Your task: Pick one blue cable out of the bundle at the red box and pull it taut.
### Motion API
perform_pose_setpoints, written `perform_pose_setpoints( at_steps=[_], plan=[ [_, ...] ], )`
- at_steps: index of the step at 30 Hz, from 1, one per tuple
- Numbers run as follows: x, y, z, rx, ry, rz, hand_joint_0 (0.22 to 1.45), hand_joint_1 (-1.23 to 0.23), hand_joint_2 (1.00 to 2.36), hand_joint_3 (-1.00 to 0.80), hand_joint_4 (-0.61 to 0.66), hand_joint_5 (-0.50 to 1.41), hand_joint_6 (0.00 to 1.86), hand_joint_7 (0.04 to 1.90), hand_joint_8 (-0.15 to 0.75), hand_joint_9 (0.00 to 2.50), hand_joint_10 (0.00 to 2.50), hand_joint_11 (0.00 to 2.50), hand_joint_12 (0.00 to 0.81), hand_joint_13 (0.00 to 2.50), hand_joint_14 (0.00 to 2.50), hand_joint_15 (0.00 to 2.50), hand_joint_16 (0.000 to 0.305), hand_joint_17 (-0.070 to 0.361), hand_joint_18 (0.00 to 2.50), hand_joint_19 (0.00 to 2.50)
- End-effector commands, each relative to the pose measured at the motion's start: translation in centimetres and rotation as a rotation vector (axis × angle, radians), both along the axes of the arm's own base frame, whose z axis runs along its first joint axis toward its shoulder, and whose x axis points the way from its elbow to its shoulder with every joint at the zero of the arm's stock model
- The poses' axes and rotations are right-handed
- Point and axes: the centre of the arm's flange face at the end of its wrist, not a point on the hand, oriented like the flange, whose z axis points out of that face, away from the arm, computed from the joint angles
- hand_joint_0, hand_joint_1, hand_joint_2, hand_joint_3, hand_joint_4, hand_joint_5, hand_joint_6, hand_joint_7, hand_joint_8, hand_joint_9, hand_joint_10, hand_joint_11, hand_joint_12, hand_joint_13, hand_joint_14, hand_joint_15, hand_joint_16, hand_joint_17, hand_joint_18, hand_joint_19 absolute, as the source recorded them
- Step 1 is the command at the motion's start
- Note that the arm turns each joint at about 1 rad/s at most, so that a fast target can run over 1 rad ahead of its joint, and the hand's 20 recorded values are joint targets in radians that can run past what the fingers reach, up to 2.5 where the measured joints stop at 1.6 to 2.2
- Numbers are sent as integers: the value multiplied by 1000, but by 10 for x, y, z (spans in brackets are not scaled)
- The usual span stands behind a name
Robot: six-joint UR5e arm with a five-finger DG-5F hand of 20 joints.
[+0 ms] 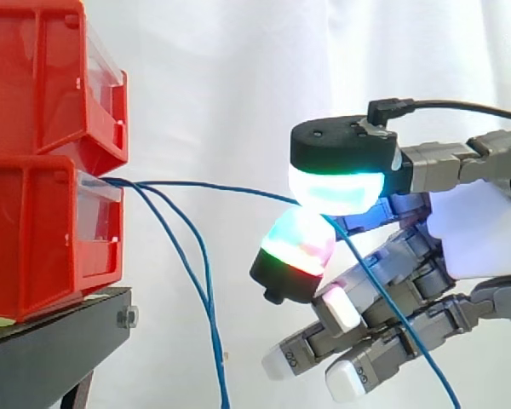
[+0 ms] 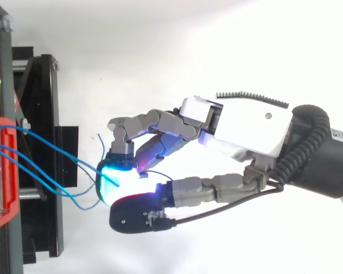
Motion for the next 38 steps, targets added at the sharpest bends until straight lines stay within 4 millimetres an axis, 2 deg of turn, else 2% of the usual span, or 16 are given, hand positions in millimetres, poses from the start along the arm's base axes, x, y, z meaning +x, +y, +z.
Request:
perform_pose_setpoints(
  at_steps=[1,38],
  plan=[
    [0,-1,-1,0,1,-2,637,-802,1031,68,-53,-178,847,1097,361,833,18,961,402,328,5,159,57,128,560,379],
    [0,0,0,0,0,0,636,-798,1030,68,-51,-178,847,1096,361,813,18,929,402,321,5,161,57,127,554,379]
  ],
)
